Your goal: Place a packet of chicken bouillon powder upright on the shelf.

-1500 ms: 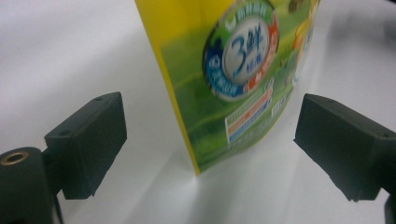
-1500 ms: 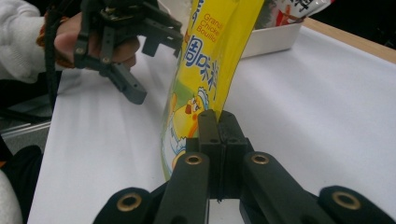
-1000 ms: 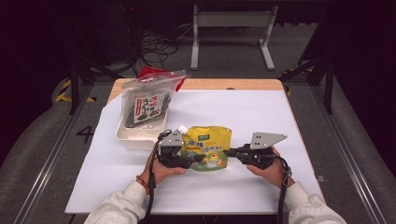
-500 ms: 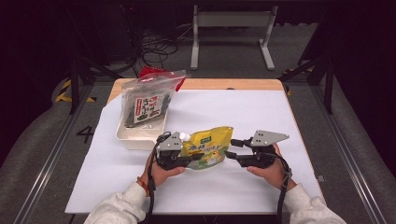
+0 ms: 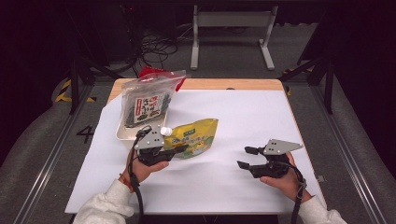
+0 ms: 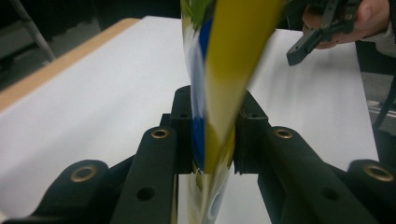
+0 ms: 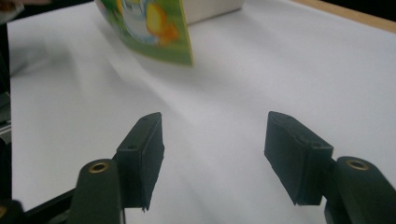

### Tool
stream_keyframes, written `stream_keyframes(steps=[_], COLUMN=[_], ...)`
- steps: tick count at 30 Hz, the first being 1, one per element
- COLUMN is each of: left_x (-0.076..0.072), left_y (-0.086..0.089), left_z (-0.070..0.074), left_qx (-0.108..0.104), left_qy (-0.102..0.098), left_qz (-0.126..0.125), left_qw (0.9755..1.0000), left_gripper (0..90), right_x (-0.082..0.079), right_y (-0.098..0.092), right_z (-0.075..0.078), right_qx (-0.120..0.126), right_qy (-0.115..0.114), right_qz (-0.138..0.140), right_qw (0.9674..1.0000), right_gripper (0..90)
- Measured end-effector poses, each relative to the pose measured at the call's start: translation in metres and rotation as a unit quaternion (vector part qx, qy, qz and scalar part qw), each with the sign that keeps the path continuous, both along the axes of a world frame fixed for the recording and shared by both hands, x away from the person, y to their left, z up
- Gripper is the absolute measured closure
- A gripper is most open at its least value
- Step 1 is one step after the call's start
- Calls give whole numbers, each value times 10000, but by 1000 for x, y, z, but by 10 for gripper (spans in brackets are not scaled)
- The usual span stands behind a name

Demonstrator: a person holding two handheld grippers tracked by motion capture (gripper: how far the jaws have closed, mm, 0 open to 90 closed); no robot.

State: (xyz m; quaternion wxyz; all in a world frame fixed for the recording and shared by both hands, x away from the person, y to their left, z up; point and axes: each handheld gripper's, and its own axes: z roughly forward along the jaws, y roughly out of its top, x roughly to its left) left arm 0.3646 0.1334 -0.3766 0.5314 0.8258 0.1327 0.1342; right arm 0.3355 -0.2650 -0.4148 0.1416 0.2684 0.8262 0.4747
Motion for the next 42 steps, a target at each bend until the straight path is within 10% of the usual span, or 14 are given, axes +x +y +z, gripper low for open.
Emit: stream_keyframes(steps=[16,27,42], left_x=[2,10,40], left_y=[54,91,123], left_z=[23,30,17], left_qx=[-81,-429,90], left_qy=[-390,-440,-232], left_qz=[589,749,1107], left_qw=[9975,9953,9935], left_gripper=[745,746,746], right_x=[-15,-14,-11], right_y=[7,8,13], right_z=[-13,-19,-27], right_qx=[-817,-845,-865], right_qy=[-268,-131,68], right_qz=[-64,-46,-4], right_qw=[9963,9963,9962], right_gripper=[294,289,287])
